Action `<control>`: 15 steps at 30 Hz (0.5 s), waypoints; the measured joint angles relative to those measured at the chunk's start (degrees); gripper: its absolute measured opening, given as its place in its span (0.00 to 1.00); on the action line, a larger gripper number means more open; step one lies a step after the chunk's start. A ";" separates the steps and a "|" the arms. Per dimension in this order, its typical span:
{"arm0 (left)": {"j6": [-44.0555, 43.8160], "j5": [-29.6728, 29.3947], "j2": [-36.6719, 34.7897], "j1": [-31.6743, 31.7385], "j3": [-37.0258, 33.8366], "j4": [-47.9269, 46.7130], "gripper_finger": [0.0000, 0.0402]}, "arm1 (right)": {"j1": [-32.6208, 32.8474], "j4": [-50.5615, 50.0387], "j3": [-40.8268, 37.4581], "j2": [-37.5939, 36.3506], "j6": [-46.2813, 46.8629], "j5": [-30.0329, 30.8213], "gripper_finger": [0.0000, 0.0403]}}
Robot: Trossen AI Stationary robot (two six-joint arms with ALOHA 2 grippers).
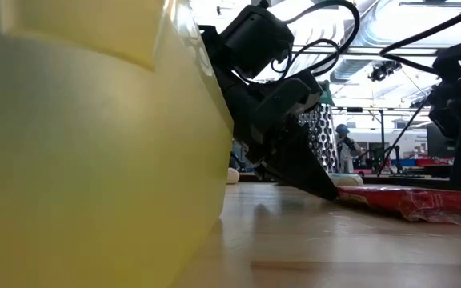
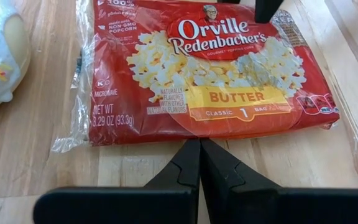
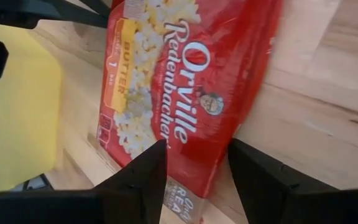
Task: Pick & Place Food Item
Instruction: Put the red bag into the yellow bin
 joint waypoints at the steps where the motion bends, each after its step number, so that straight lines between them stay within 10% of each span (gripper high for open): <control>1: -0.02 0.02 -0.01 0.01 0.00 0.01 0.00 | 0.00 0.54 0.00 0.32 0.00 0.03 0.40; 15: -0.42 1.17 0.00 0.01 0.00 -0.12 0.00 | 0.02 4.95 -0.09 1.29 -2.54 3.36 0.40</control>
